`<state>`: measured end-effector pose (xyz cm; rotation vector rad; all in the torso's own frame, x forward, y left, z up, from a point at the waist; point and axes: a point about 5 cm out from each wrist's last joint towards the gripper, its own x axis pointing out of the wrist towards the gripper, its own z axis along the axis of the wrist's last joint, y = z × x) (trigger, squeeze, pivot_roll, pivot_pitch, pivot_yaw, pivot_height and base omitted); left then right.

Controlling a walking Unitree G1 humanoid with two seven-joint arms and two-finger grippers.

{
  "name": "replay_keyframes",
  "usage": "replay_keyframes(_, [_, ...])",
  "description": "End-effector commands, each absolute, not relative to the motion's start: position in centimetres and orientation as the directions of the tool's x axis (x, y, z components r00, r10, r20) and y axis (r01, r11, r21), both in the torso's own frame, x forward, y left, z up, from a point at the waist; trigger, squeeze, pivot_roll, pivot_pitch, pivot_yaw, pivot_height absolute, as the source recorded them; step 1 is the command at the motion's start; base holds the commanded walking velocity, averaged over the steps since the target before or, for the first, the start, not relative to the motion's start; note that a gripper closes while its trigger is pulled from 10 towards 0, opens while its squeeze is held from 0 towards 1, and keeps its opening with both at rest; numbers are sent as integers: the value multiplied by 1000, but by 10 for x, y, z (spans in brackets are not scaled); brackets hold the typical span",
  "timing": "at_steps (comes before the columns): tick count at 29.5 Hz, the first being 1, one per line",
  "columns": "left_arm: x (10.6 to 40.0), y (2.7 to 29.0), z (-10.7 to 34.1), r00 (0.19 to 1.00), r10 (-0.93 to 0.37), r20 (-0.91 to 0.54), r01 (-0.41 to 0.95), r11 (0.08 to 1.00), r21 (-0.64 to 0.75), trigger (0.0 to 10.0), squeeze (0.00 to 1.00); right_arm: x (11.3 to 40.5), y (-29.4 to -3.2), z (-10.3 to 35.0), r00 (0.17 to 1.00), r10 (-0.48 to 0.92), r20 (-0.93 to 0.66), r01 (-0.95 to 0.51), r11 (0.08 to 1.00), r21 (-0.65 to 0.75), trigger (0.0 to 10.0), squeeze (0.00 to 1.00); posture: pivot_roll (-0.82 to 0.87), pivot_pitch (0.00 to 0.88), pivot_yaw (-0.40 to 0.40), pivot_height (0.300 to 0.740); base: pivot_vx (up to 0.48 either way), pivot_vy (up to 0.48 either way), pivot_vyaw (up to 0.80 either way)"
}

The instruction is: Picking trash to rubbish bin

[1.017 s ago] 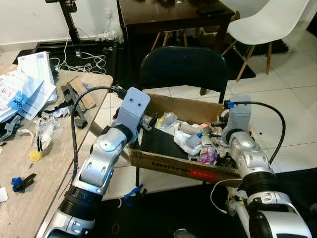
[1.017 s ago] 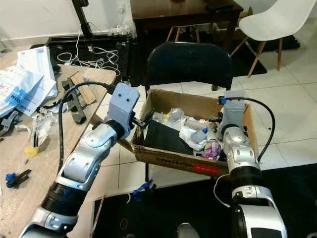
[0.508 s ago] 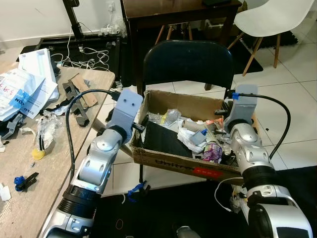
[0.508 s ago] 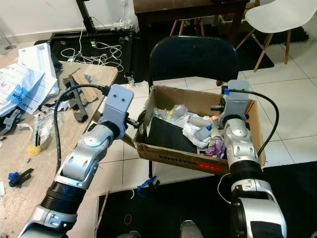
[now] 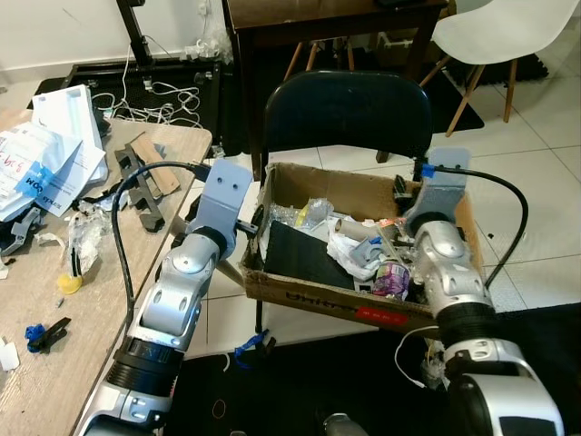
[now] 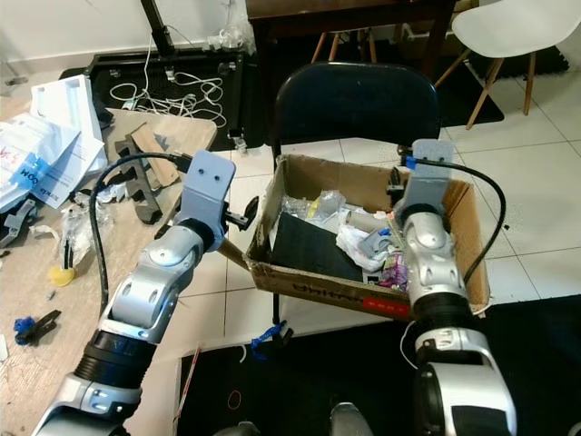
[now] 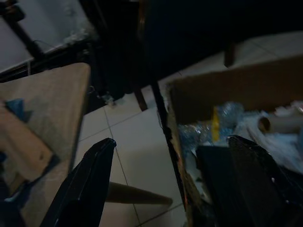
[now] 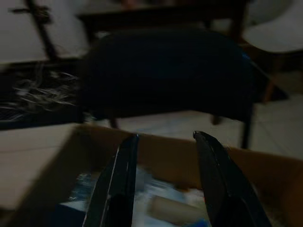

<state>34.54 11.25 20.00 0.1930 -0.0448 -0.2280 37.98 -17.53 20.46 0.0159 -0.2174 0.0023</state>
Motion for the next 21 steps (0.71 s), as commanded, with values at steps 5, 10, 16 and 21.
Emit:
replay_keyframes(5, [338,125,199,986,-148,73,146,989,33,10000,0,366,-139,224,935,91,342,-120,991,63,10000,0,88,214,39,740,0,0,0])
replay_keyframes(10, [332,133,197,990,-95,100,95,995,5,10000,0,360,-130,224,930,109,350,-147,986,84,10000,0,81,177,-8,740,0,0,0])
replay_keyframes(16, [328,136,204,985,-66,161,79,994,-78,10000,0,358,-121,221,932,143,333,-182,979,91,10000,0,79,148,-24,740,0,0,0])
replay_keyframes(21, [329,135,205,984,-62,169,79,992,-95,10000,0,358,-119,224,929,158,335,-195,977,81,10000,0,71,143,-29,740,0,0,0])
